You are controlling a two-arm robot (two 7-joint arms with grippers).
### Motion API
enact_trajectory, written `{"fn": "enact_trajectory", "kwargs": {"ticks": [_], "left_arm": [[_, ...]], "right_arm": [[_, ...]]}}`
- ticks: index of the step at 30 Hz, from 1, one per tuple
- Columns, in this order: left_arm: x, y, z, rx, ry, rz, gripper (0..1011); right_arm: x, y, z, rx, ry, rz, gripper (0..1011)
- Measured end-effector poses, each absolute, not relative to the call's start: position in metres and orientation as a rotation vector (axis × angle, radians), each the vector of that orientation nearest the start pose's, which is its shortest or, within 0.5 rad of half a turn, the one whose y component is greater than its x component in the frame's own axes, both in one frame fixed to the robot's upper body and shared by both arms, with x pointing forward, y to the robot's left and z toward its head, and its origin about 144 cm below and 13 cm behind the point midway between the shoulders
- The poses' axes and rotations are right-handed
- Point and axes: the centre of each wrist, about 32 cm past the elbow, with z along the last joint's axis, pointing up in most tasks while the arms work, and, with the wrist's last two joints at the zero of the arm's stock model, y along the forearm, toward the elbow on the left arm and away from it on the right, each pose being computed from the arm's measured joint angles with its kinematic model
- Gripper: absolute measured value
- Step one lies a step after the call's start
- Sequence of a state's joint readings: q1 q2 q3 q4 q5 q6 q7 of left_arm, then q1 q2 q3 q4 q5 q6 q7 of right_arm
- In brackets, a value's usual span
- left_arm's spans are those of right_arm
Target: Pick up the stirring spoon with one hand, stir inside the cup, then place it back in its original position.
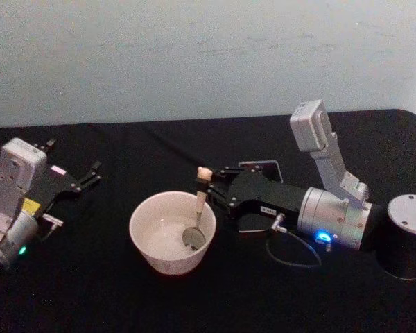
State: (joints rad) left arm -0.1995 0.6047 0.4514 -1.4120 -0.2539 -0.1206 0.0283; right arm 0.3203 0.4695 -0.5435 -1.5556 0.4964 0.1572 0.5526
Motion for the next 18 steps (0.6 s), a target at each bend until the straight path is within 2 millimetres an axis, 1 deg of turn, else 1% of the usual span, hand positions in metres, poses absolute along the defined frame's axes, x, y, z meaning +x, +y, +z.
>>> {"fn": "enact_trajectory", "kwargs": {"ticks": [18], "left_arm": [[0.4886, 0.3097, 1.1398, 0.304, -0.285, 1.248, 1002]], "right_arm": [[0.5075, -0.2074, 1.2034, -0.094, 0.068, -0.567, 223]]}}
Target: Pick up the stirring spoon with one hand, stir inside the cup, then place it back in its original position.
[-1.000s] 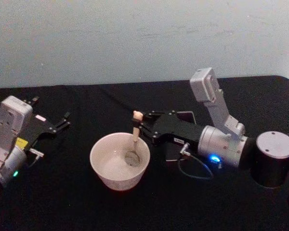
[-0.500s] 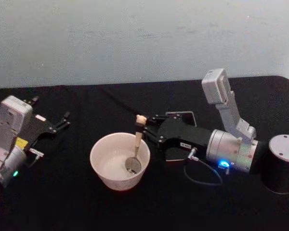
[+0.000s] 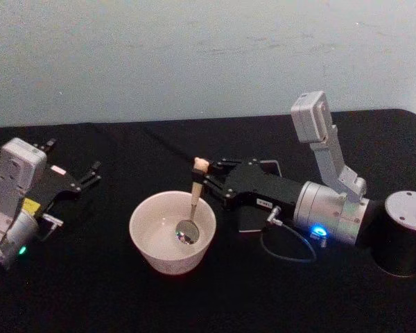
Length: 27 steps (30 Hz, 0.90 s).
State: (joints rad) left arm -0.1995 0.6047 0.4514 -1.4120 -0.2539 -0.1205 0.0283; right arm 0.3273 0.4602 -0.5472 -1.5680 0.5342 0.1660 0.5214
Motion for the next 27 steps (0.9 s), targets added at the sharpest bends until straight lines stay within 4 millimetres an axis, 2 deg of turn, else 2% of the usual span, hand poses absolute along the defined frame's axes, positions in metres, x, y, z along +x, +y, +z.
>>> {"fn": "enact_trajectory", "kwargs": {"ticks": [12, 27], "left_arm": [[0.489, 0.31, 1.14, 0.304, -0.285, 1.248, 1001], [0.489, 0.31, 1.14, 0.304, -0.285, 1.248, 1001]], "right_arm": [[0.511, -0.211, 1.208, -0.068, 0.091, -0.598, 223], [0.513, -0.226, 1.224, 0.007, 0.184, -0.657, 223]]}}
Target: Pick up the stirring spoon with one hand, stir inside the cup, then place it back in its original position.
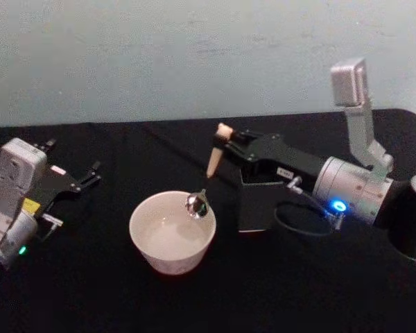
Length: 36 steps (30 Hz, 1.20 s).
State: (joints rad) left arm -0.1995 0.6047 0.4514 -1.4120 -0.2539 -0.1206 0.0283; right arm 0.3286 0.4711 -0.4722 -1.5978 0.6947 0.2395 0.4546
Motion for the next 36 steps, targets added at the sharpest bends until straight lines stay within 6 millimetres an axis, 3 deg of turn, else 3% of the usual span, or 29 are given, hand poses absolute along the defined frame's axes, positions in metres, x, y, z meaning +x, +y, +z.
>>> {"fn": "enact_trajectory", "kwargs": {"ticks": [21, 36], "left_arm": [[0.489, 0.31, 1.14, 0.304, -0.285, 1.248, 1001], [0.489, 0.31, 1.14, 0.304, -0.285, 1.248, 1001]], "right_arm": [[0.514, -0.266, 1.25, 0.158, 0.219, -0.79, 223], [0.504, -0.29, 1.25, 0.171, 0.191, -0.856, 223]]}}
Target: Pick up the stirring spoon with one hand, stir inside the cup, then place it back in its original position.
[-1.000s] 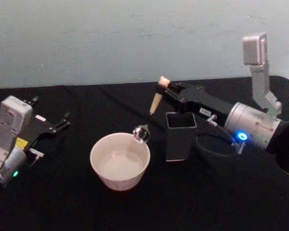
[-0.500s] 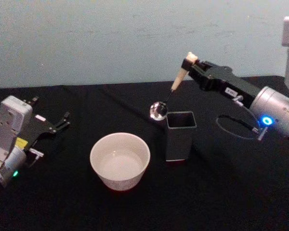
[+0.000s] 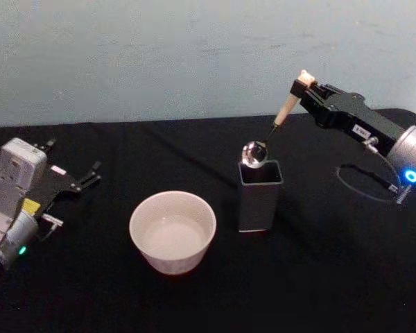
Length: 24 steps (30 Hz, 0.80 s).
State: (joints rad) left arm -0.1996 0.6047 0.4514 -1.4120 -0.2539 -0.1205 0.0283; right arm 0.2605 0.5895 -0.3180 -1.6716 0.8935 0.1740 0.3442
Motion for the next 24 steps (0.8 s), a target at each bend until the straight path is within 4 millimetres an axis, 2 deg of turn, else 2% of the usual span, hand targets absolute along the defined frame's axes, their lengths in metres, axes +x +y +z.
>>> {"fn": "enact_trajectory", "kwargs": {"ticks": [12, 24], "left_arm": [[0.489, 0.31, 1.14, 0.304, -0.285, 1.248, 1001], [0.489, 0.31, 1.14, 0.304, -0.285, 1.248, 1001]], "right_arm": [[0.501, -0.295, 1.245, 0.144, 0.177, -0.857, 223], [0.504, -0.292, 1.23, 0.071, 0.197, -0.853, 223]]}}
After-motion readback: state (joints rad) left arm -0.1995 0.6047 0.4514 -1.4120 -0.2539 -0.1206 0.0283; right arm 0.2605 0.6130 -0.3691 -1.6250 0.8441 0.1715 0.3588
